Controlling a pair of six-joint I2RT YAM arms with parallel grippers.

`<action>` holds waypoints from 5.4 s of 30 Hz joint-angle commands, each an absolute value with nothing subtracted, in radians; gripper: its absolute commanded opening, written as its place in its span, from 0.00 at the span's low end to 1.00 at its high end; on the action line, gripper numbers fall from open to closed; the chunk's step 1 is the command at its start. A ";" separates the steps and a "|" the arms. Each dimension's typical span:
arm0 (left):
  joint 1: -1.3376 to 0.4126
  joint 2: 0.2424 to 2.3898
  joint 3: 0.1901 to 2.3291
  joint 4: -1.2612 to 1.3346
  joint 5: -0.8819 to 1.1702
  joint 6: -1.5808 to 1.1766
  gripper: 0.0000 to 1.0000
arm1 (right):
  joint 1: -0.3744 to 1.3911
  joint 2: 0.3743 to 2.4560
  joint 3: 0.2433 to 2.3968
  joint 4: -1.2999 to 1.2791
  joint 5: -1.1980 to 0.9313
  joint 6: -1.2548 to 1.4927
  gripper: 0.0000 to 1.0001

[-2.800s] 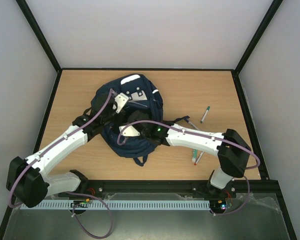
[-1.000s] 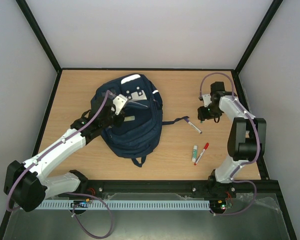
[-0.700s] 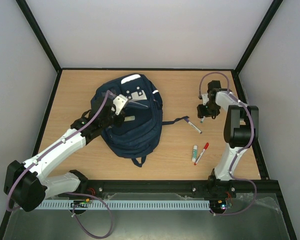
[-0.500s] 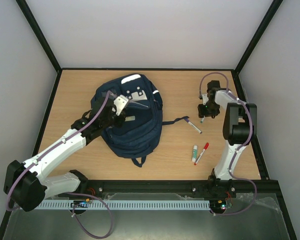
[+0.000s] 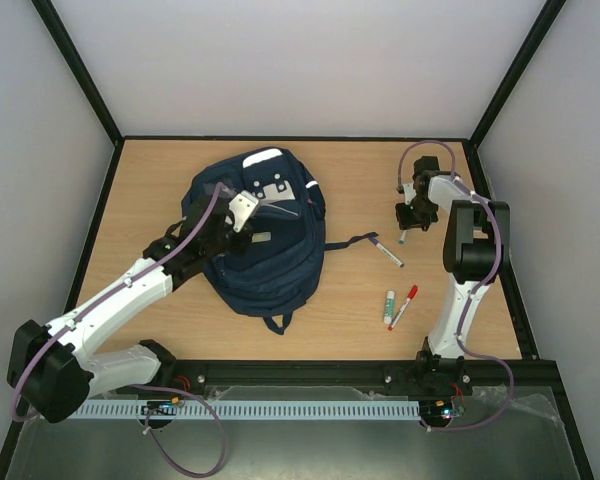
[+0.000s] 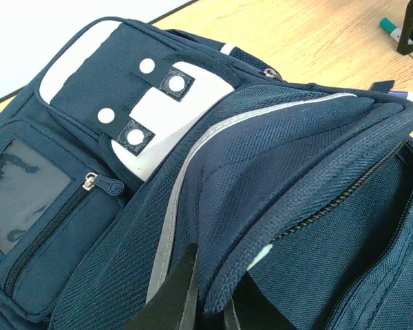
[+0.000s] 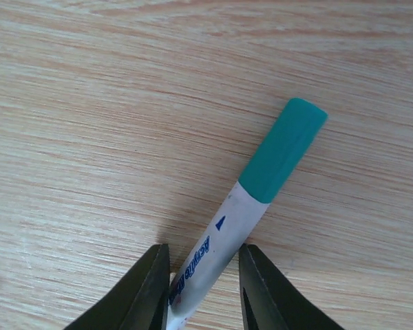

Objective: Pack the student bag
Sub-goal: Pick up the stationery from the center of the board, then place the stationery in the student bag, then pick up the stationery from the center of the board.

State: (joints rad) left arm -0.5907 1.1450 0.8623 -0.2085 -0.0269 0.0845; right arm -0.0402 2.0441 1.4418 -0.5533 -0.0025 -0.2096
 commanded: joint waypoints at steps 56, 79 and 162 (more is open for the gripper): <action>-0.613 1.137 0.870 -0.126 0.005 0.068 0.07 | 1.071 1.371 1.143 -0.451 0.307 -0.808 0.03; -0.616 1.133 0.867 -0.128 0.002 0.069 0.07 | 1.111 1.577 0.981 0.252 0.573 -1.191 0.03; -0.689 1.155 0.876 -0.163 -0.015 0.076 0.08 | 0.076 1.571 0.814 -0.865 -0.021 -0.410 0.51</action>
